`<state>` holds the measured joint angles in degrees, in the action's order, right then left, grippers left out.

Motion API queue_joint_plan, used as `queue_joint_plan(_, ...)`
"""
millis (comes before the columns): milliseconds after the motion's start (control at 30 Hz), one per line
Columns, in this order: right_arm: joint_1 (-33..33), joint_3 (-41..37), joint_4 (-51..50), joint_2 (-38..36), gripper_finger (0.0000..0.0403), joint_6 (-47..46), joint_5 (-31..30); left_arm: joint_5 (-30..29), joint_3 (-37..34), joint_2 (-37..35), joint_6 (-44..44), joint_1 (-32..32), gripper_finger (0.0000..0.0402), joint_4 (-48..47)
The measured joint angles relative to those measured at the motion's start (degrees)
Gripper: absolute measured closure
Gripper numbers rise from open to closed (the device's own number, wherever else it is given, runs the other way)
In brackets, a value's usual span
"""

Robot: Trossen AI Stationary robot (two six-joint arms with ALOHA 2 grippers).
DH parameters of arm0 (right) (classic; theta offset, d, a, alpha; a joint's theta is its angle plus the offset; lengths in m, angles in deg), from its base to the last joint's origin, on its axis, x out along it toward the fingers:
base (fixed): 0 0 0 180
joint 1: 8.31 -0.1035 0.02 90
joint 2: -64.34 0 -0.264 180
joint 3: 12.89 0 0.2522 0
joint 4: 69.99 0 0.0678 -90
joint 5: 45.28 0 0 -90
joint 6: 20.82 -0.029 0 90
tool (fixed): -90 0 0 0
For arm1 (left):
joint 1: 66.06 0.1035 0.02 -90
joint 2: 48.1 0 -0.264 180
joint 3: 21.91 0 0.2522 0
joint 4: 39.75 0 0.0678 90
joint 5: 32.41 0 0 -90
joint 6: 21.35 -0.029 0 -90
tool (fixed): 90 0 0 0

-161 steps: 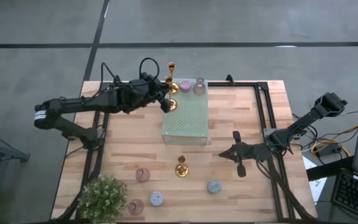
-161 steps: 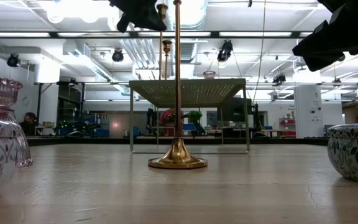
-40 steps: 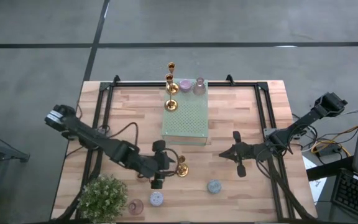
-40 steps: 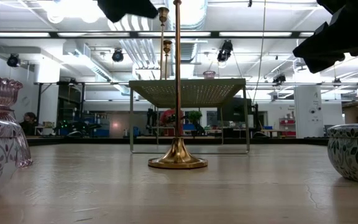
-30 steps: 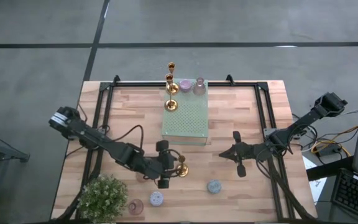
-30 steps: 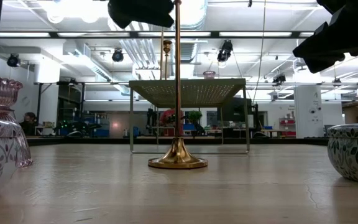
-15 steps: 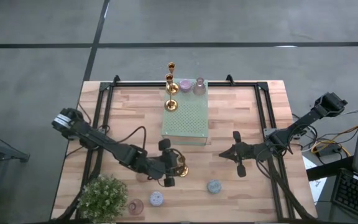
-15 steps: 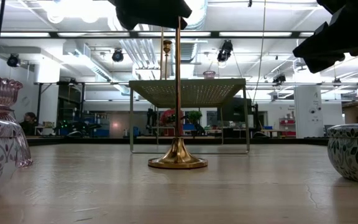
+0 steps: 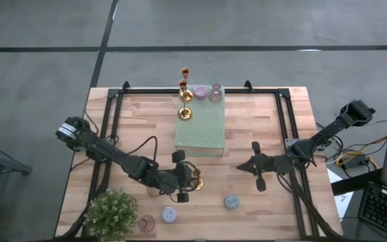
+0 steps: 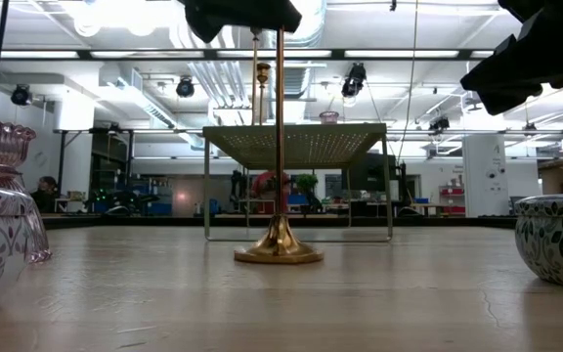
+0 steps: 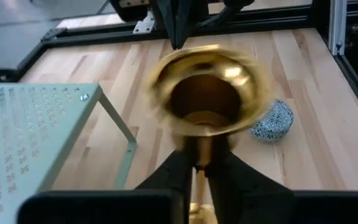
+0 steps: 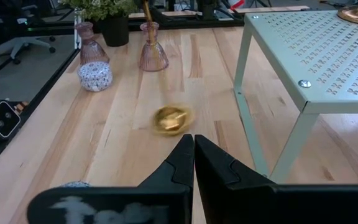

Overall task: Pick & Place candle stick holders
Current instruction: Put the metal gold candle holder on the shelf

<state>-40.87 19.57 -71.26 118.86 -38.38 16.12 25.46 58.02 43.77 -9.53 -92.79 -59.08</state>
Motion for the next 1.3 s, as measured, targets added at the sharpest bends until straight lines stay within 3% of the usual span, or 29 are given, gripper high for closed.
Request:
queue_joint_plan(100,0.0,0.0,0.0,-0.02,0.0394,0.0,0.0,0.69,0.0,-0.4,-0.51,0.01,0.0381,-0.16)
queue_joint_plan(500,-0.02,0.0,-0.04,0.01,0.0394,0.0,0.0,2.04,1.22,-9.13,3.43,-0.06,0.0374,0.86)
queue_joint_plan(733,-0.02,0.0,-0.07,0.0,0.0394,0.11,0.0,-5.12,1.22,-17.48,1.78,0.8,0.0374,0.38)
queue_joint_plan(900,-0.07,0.0,-0.03,-0.02,0.0394,0.17,-0.02,-9.14,1.2,-20.92,0.32,3.85,0.0373,-1.21)
queue_joint_plan(1300,-0.04,0.0,0.0,-0.01,0.0394,0.17,-0.04,-7.06,1.2,-23.57,2.66,17.45,0.0375,-7.47)
